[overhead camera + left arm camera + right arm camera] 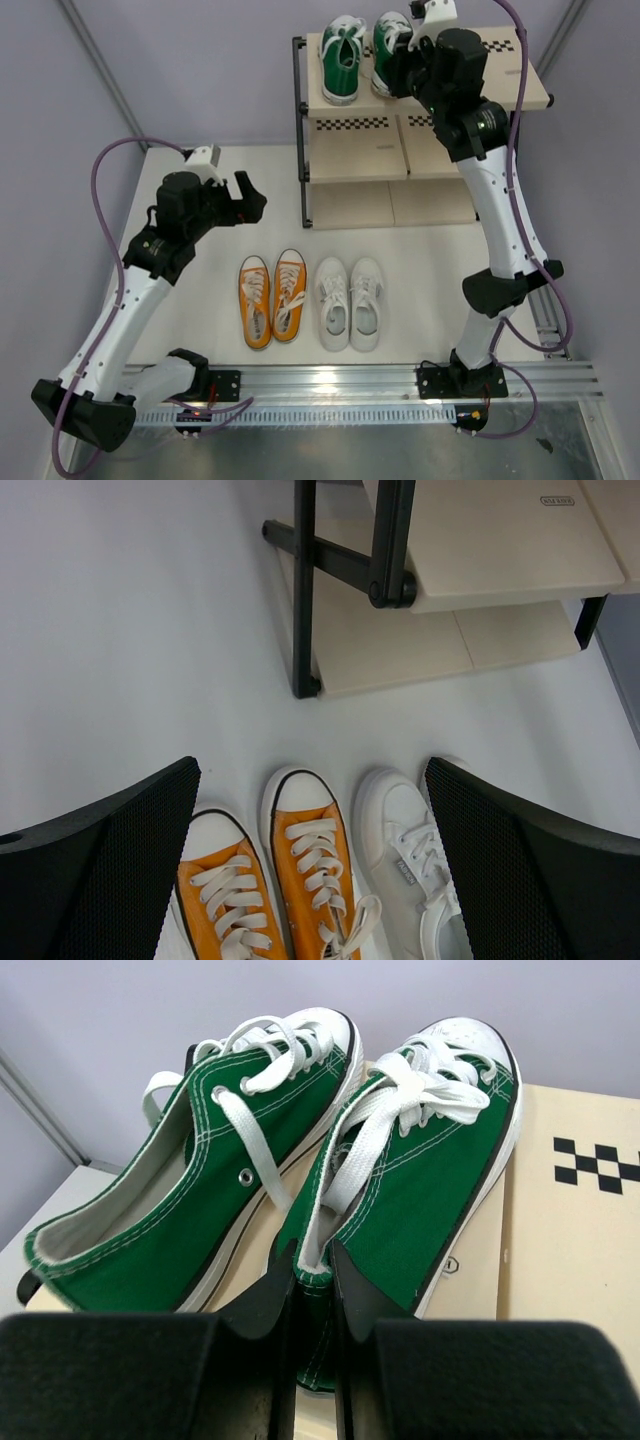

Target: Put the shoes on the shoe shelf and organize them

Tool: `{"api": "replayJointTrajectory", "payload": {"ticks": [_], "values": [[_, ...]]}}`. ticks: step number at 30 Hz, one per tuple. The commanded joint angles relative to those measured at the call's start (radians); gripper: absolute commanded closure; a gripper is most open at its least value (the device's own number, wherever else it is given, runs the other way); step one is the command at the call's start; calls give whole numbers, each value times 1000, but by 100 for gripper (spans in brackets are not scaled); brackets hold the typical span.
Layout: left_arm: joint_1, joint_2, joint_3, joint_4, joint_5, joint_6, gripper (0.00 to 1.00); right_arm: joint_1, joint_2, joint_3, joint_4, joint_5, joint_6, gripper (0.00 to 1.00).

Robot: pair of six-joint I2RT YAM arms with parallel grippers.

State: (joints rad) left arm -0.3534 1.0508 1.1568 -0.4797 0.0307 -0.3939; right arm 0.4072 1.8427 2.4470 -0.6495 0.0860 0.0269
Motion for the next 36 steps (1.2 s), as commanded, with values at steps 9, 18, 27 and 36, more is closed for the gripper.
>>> {"api": "replayJointTrajectory", "payload": {"ticks": [9, 18, 27, 36], "values": [[-2, -9, 11, 44, 41, -31, 1, 33, -82, -37, 8, -57, -82, 96], [-2, 2, 29, 50, 48, -28, 1, 53, -48, -49, 57, -109, -99, 96], [-2, 29, 73, 76, 44, -23, 1, 61, -28, -29, 39, -124, -48, 95], [-4, 72, 133, 125, 69, -40, 1, 71, -45, -14, -12, -98, -55, 31]]}}
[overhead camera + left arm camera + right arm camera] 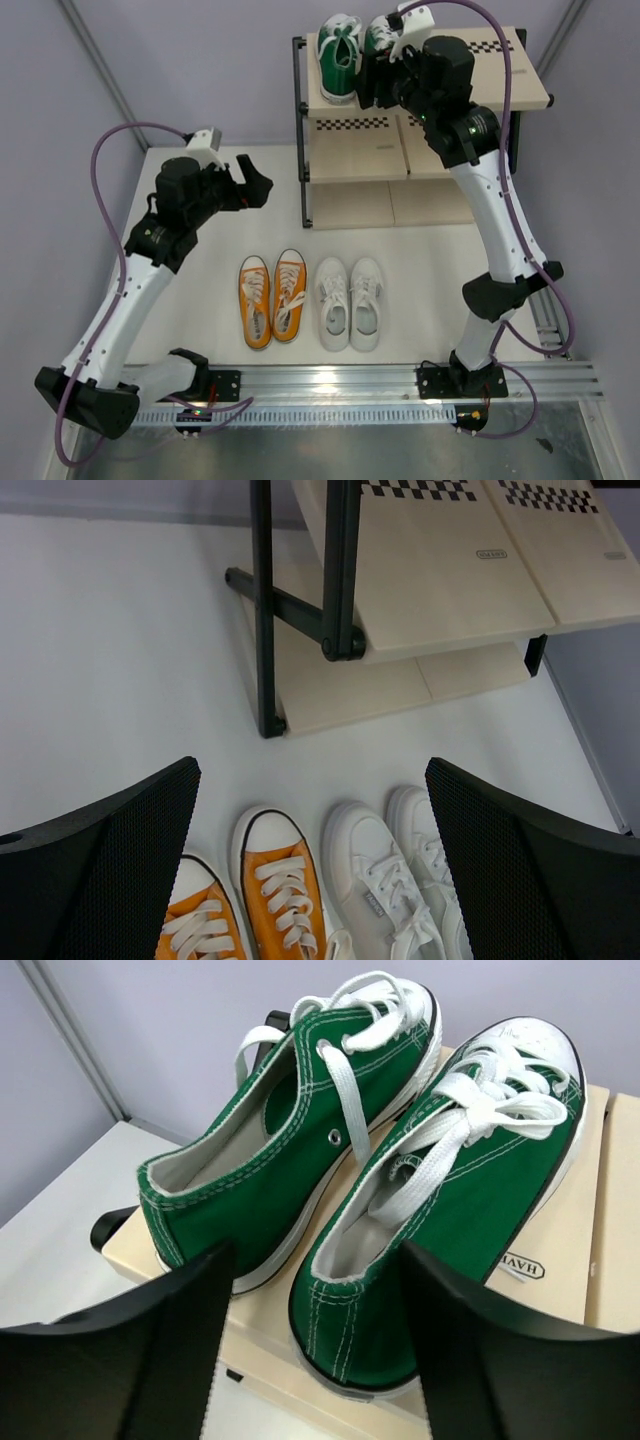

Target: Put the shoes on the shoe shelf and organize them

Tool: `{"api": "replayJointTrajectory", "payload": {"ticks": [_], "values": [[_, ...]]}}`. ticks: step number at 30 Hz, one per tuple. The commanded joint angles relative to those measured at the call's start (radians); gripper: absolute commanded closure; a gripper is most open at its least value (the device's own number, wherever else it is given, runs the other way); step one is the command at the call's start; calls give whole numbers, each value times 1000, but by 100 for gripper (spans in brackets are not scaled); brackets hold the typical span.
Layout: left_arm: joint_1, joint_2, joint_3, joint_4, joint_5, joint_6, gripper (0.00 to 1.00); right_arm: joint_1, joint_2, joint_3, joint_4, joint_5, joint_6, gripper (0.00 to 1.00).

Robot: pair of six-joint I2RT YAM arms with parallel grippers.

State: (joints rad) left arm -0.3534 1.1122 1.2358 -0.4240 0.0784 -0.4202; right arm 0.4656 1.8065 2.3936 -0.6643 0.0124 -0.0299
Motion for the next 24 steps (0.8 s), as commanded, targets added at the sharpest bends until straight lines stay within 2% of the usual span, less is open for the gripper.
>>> {"api": "replayJointTrajectory", "payload": {"ticks": [1, 4, 9, 11, 12, 15, 16, 20, 21, 23, 24], "values": [[-2, 14, 65, 70, 23, -14, 1, 11, -21, 47, 2, -19, 4, 26], [-2, 21, 108, 70, 40, -17, 1, 13, -99, 49, -9, -17, 22, 12], [-2, 40, 163, 70, 66, -17, 1, 13, -258, -6, -43, -46, 70, 7], [-2, 66, 191, 42, 72, -8, 1, 13, -375, -127, -35, -46, 87, 7], [-2, 75, 221, -5, 70, 0, 1, 11, -422, -254, -5, -48, 91, 6], [-2, 75, 238, -94, 51, 11, 1, 13, -625, -483, 96, -31, 119, 3], [-2, 68, 222, -111, 35, 8, 1, 11, -675, -631, 117, -28, 131, 2], [-2, 6, 146, -191, -46, -23, 1, 11, -916, -936, 132, -29, 261, 2], [-2, -23, 131, -209, -64, -29, 1, 13, -950, -1068, 144, -49, 284, 2], [-2, -54, 82, -275, -69, -55, 1, 11, -1047, -1203, 184, -113, 367, 2], [-2, -84, 65, -298, -101, -64, 1, 11, -1071, -1329, 202, -133, 396, 2]]}}
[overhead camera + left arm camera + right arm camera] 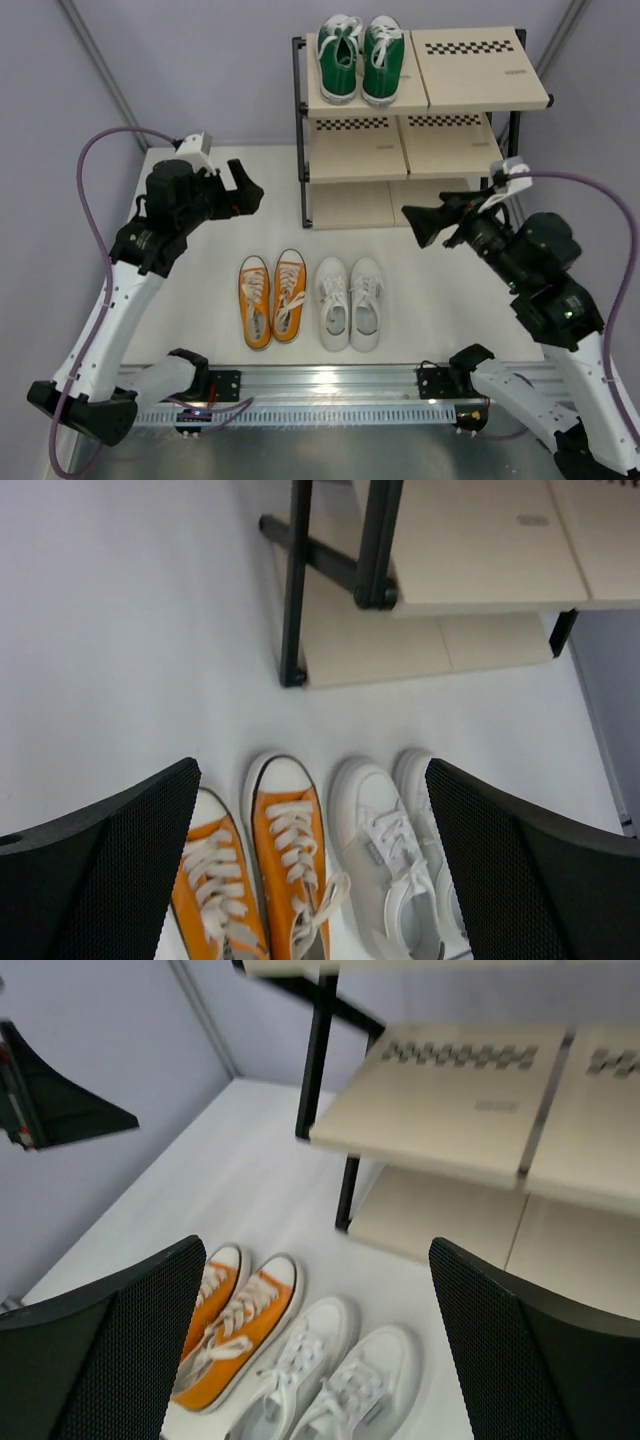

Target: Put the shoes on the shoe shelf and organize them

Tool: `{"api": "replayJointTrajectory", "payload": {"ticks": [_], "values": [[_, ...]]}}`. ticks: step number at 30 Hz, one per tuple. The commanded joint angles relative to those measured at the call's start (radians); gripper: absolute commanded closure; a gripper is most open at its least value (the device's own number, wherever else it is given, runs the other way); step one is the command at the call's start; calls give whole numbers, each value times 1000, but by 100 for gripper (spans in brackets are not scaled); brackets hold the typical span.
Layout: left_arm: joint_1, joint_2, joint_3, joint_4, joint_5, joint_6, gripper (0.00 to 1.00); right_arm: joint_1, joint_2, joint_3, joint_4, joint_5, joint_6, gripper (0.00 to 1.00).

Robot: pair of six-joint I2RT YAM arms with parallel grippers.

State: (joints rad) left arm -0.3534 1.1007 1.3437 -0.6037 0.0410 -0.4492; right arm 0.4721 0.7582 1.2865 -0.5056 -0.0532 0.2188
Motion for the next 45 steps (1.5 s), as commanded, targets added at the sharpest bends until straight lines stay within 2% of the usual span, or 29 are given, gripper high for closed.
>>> {"api": "replayJointTrajectory", "payload": {"ticks": [1, 3, 6, 8, 12, 13, 15, 17, 19, 20, 23, 25, 29, 34, 39, 45], "values": [[-2, -88, -63, -163, -72, -48, 1, 7, -46, -281, 58, -112, 172, 2], [-2, -123, -139, -192, -88, -92, 2, 7, -88, -424, 88, -157, 247, 3], [-4, -186, -242, -229, -93, -166, 5, 7, -99, -548, 53, -178, 312, 7], [-2, -206, -284, -241, -92, -204, 6, 7, -92, -593, 15, -165, 323, 9], [-5, -182, -357, -251, -82, -302, 16, 10, -88, -648, -45, -99, 344, 10], [-30, -171, -371, -252, -111, -313, 18, 11, -95, -656, -45, -91, 350, 11], [-105, -134, -364, -289, -280, -356, 21, 11, -96, -677, -33, -91, 355, 11], [-245, -72, -334, -320, -395, -396, 21, 14, -71, -685, -24, -92, 361, 12], [-327, -24, -313, -358, -455, -463, 24, 26, -43, -696, -10, -99, 363, 12], [-404, -3, -308, -375, -490, -491, 24, 36, -19, -697, 5, -97, 366, 13], [-513, 47, -299, -433, -567, -603, 27, 80, 21, -687, 24, -64, 379, 13], [-550, 53, -308, -444, -572, -653, 27, 105, 38, -673, 30, -21, 386, 13], [-653, 57, -360, -365, -561, -738, 29, 163, 84, -671, 45, 9, 396, 13], [-786, 154, -290, -311, -566, -738, 31, 224, 112, -676, 15, 49, 421, 22], [-809, 238, -275, -173, -506, -700, 32, 261, 104, -701, -11, 105, 455, 31], [-812, 286, -258, -107, -478, -677, 32, 321, 93, -719, -73, 145, 498, 37]]}}
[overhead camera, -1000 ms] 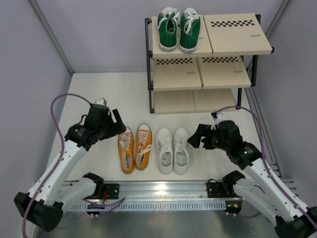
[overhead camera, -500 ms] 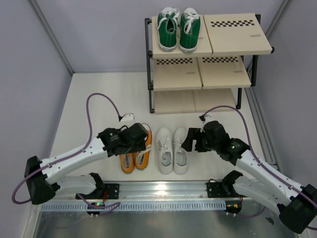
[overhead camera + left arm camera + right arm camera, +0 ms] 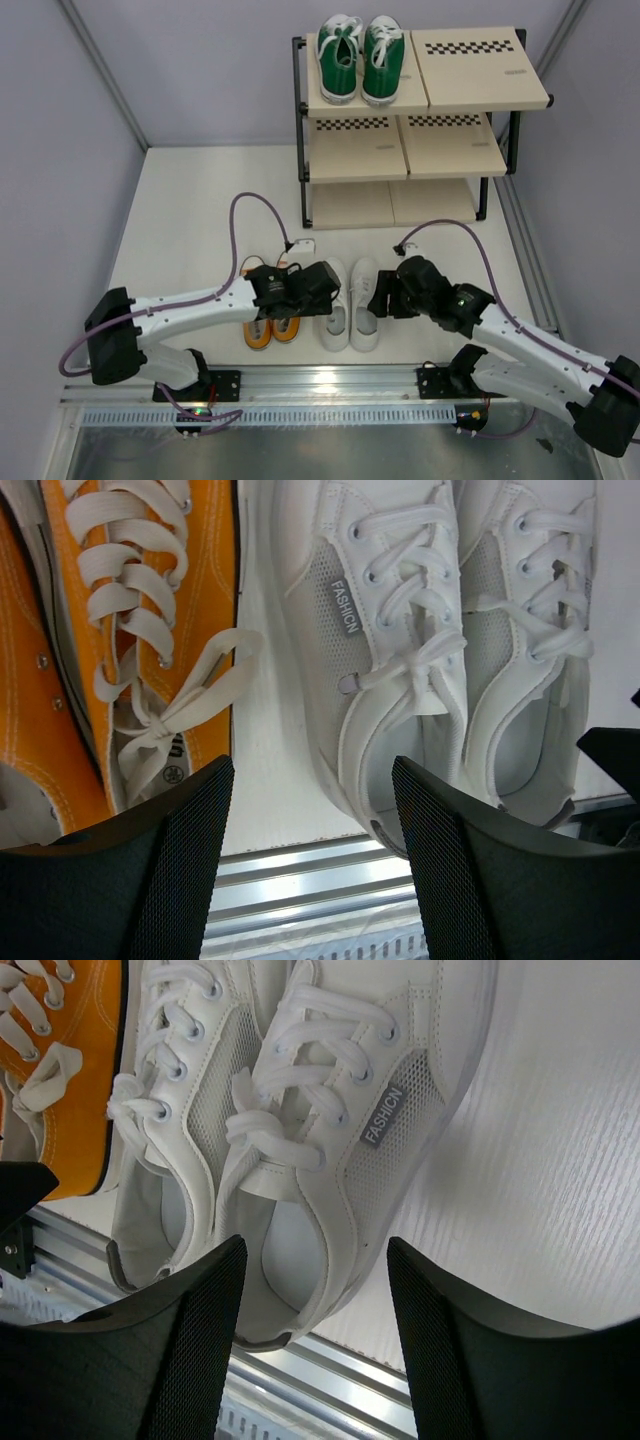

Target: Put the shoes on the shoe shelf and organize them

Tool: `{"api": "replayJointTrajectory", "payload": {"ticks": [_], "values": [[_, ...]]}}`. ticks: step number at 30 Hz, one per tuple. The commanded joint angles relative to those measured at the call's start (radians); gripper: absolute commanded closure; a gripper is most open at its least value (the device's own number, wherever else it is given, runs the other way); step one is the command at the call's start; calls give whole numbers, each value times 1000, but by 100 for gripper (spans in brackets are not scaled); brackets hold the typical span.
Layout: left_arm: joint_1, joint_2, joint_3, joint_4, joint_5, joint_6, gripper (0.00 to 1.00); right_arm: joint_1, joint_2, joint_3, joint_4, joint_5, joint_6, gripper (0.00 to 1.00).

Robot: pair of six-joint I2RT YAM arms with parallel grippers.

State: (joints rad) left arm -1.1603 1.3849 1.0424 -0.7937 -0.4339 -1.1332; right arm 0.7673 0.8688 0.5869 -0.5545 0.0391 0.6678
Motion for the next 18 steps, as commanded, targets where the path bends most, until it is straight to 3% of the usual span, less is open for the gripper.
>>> {"api": "replayJointTrajectory", "payload": {"ticks": [1, 5, 10, 12, 13, 15, 18], "values": [[-6, 5, 45, 90, -3, 12, 32, 30, -14, -24, -27, 54, 56, 38], [-6, 6, 47, 87, -9, 19, 30, 78, 39, -21, -53, 74, 87, 39], [-6, -24, 44, 36, -66, 13, 27, 115, 128, 2, -50, 120, 96, 48], [-6, -41, 42, -1, -91, 7, 25, 115, 151, 8, -35, 134, 93, 57], [-6, -59, 42, -15, -113, 4, 25, 115, 170, 14, -36, 146, 93, 74], [-6, -82, 38, -50, -135, 1, 23, 115, 180, 45, -47, 198, 93, 95], [-4, -135, 22, -73, -180, 1, 22, 115, 162, 105, -67, 275, 90, 97]]}}
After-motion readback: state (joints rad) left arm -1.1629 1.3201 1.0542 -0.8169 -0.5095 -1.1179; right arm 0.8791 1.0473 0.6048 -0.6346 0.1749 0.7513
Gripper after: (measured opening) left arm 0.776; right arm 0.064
